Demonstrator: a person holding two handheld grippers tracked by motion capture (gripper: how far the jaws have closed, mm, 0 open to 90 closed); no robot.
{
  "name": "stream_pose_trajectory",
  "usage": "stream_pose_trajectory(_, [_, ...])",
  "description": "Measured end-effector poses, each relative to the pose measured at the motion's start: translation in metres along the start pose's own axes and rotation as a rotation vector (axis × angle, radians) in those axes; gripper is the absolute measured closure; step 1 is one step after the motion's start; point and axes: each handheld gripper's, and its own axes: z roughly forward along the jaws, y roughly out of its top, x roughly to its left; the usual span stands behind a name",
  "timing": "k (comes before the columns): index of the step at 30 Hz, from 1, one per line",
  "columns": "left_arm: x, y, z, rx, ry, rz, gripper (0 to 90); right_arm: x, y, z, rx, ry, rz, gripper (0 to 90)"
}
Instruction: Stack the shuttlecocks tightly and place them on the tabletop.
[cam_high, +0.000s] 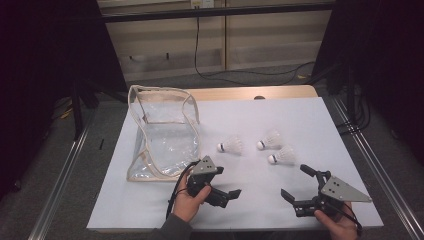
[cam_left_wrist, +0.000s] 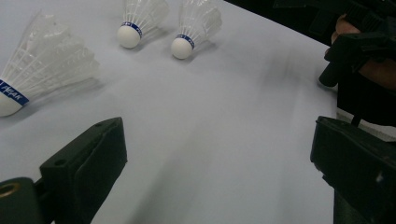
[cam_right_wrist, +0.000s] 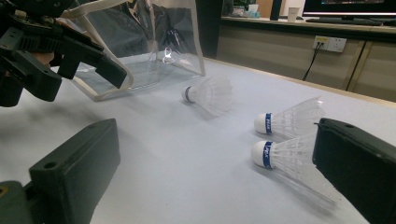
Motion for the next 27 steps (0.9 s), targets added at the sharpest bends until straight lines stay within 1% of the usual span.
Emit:
stream_pose_trajectory(1, [0.000, 0.000, 0.000, -0.002, -0.003, 0.000, 3.6, 0.000, 0.000, 0.000, 0.001, 0.000, 0.002, 0.4])
stream_pose_trajectory(2, [0.000, -0.001, -0.001, 0.005, -0.007, 0.009, 3.6, 0.000, 0.000, 0.000, 0.001, -0.001, 0.001, 0.4])
stream_pose_trajectory(4, [0.000, -0.002, -0.002, -0.003, -0.006, 0.006, 3.6, 0.000, 0.000, 0.000, 0.001, 0.000, 0.002, 0.4])
stream_pose_trajectory(10, [0.002, -0.003, -0.006, 0.004, -0.009, 0.010, 3.6, 0.000, 0.000, 0.000, 0.000, -0.001, -0.001, 0.4])
stream_pose_trajectory(11, [0.002, -0.004, -0.006, -0.004, -0.011, 0.003, 3.6, 0.000, 0.000, 0.000, 0.000, -0.001, -0.001, 0.4])
stream_pose_trajectory(12, [0.002, -0.004, -0.007, -0.002, -0.009, 0.008, 3.6, 0.000, 0.000, 0.000, 0.001, -0.002, 0.001, 0.4])
stream_pose_trajectory(14, [0.003, -0.005, -0.009, -0.004, -0.011, 0.003, 3.6, 0.000, 0.000, 0.000, -0.002, -0.002, -0.001, 0.4])
stream_pose_trajectory(19, [0.004, -0.008, -0.013, -0.004, -0.009, 0.006, 3.6, 0.000, 0.000, 0.000, -0.001, -0.003, -0.002, 0.4])
stream_pose_trajectory(20, [0.004, -0.008, -0.013, -0.007, -0.014, 0.004, 3.6, 0.000, 0.000, 0.000, -0.001, -0.002, 0.000, 0.4])
stream_pose_trajectory(25, [0.004, -0.010, -0.016, 0.002, -0.014, 0.011, 3.5, 0.000, 0.000, 0.000, 0.000, -0.004, -0.002, 0.4])
stream_pose_trajectory(27, [0.004, -0.010, -0.017, -0.001, -0.015, 0.015, 3.5, 0.000, 0.000, 0.000, -0.001, -0.002, 0.000, 0.4])
